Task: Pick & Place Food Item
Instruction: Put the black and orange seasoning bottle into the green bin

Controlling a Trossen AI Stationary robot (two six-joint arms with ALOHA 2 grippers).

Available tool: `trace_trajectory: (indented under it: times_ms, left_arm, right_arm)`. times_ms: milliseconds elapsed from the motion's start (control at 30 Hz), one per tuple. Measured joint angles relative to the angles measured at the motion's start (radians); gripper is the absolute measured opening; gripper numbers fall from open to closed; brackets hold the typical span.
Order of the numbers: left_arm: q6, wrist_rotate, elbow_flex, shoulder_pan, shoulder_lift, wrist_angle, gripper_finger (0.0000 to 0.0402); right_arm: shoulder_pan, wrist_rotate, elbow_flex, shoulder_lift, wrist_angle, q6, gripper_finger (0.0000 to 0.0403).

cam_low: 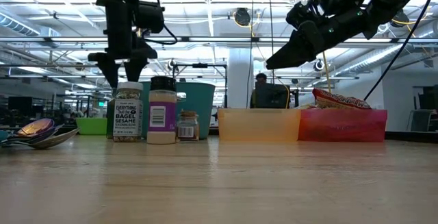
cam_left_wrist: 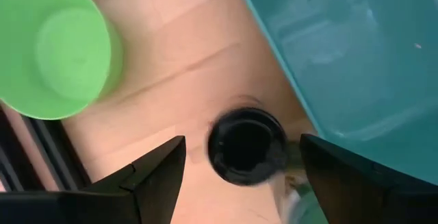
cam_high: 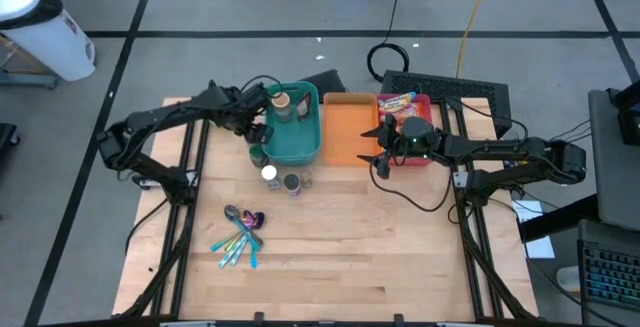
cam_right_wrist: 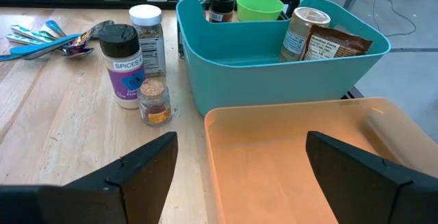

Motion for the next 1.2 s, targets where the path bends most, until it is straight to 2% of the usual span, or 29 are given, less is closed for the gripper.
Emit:
trace_trajectory:
  times_ms: [200, 533, 1200]
  left_arm:
    - [-0.024, -0.004, -0.002, 0.013, 0.0, 0.009, 0.0296]
    - [-0.036, 0.006, -0.102, 0.013, 0.0, 0.101, 0.0293]
    - [-0.033, -0.004, -0.104, 0.005, 0.0, 0.117, 0.0296]
  right_arm:
    - [0.0, 0.0, 0.0, 0.0, -0.003, -0.001, 0.0318]
    - [0.0, 0.0, 0.0, 0.0, -0.003, -0.002, 0.0318]
    - [0.0, 0.0, 0.0, 0.0, -0.003, 0.0, 0.0318]
